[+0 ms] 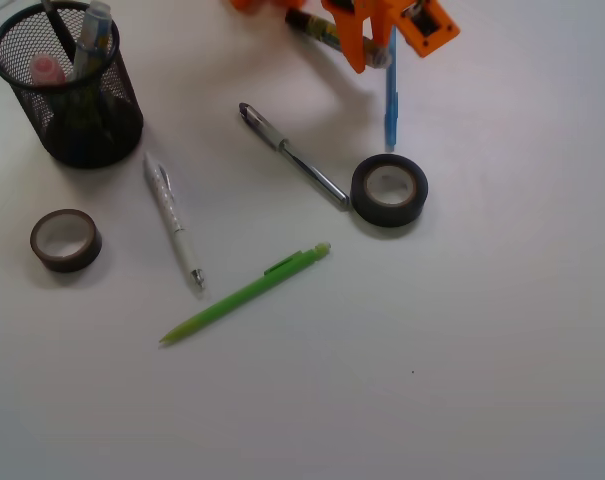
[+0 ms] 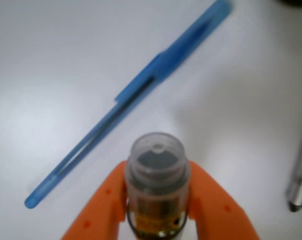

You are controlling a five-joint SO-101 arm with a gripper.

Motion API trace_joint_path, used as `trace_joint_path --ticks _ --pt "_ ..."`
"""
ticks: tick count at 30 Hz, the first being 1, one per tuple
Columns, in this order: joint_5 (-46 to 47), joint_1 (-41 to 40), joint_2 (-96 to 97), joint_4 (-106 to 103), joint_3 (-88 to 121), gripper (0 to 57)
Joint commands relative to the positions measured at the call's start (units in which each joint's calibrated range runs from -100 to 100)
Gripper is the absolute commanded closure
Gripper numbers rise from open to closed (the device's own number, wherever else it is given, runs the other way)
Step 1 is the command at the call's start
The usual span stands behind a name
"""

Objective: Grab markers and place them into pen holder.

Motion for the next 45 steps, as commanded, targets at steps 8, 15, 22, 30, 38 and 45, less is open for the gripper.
trace_joint_path --ticks 8,15,22,30,38,45 --pt "16.7 30.2 -0.3 5.0 -33.0 57.1" --pt "21.8 46.8 -0.6 3.2 -45.3 57.1" --pt "14.3 50.1 -0.6 4.1 -50.3 57.1" --pt "5.9 52.4 0.2 -2.1 -45.6 57.1" --pt "4.4 55.7 0.2 -24.7 -35.9 57.2" --pt "-1.0 59.4 -2.4 -46.1 -14.5 57.2"
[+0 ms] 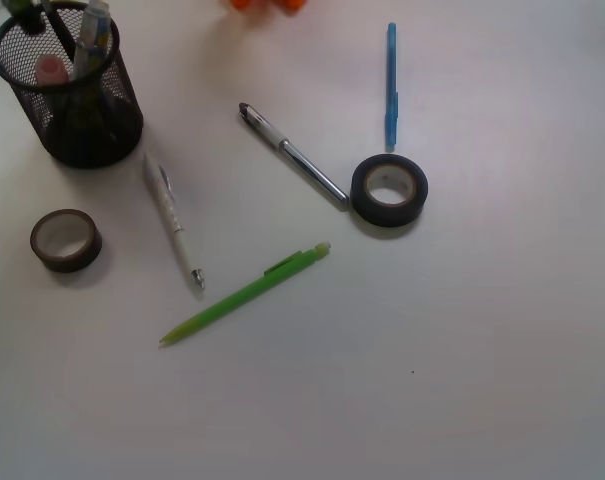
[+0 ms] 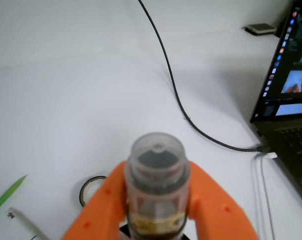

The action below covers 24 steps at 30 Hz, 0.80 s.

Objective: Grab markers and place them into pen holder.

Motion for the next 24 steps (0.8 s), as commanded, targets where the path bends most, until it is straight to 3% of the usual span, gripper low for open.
trace_joint_path --ticks 1,11,13,18,20,24 --pt "-1.2 1.6 -4.2 -8.8 8.5 57.2" --pt "-1.0 1.9 -9.9 -9.4 16.7 56.1" --pt "-0.9 1.6 -10.6 -9.4 17.7 50.1" --pt "0.6 0.7 -13.1 -9.4 21.0 25.9" --pt "1.4 0.6 -13.9 -9.0 21.2 22.3" --pt "4.3 0.4 -14.5 -8.8 20.0 22.0"
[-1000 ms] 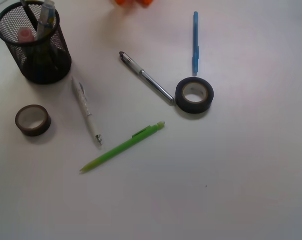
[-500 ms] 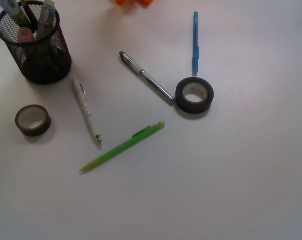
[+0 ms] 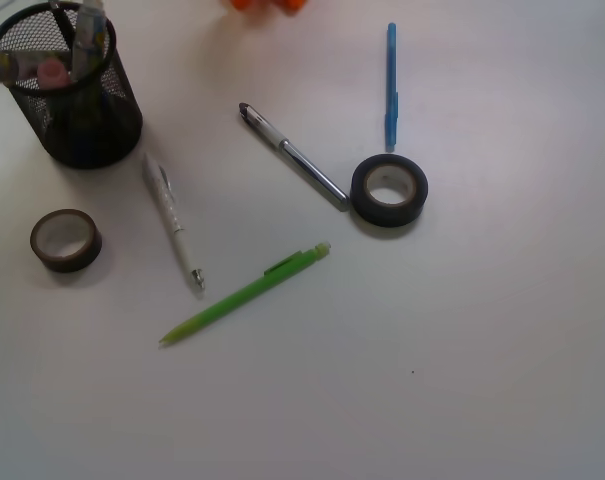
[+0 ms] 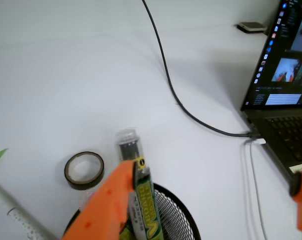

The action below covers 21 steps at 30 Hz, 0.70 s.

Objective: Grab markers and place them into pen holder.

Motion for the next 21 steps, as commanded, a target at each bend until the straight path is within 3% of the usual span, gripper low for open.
trace_joint_path --ticks 1,11,21 --pt "2.9 -0.8 -1.3 -0.4 -2.4 22.0" --pt "16.4 -6.0 4.3 27.8 -32.4 22.0" --pt "26.2 -24.9 10.4 42.8 -42.0 22.0"
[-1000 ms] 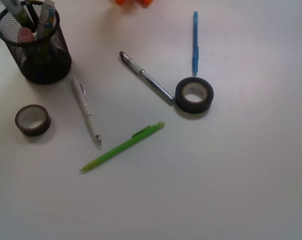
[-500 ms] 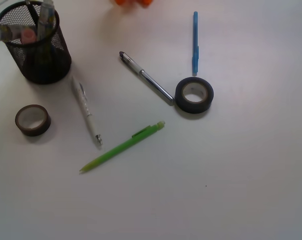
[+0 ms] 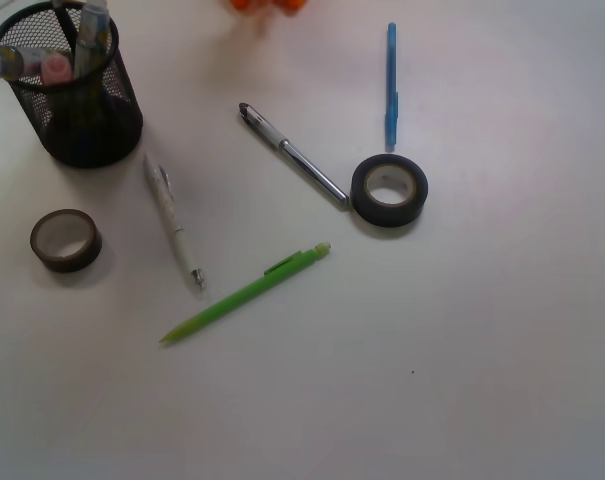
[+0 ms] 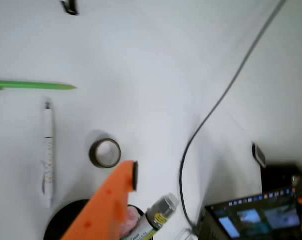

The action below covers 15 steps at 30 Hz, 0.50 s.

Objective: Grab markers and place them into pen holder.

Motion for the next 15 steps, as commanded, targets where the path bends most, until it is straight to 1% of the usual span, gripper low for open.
trace_joint_path --ticks 1,5,8,12,15 --pt "4.2 -6.9 -1.2 5.9 -3.0 22.0" --pt "11.4 -12.0 -4.0 10.9 0.7 22.1" --pt "18.1 -14.7 -8.9 10.0 7.6 22.1" --pt "25.1 -17.0 -22.9 9.1 21.8 22.1" --pt "26.2 -16.7 -36.6 5.8 36.6 22.1"
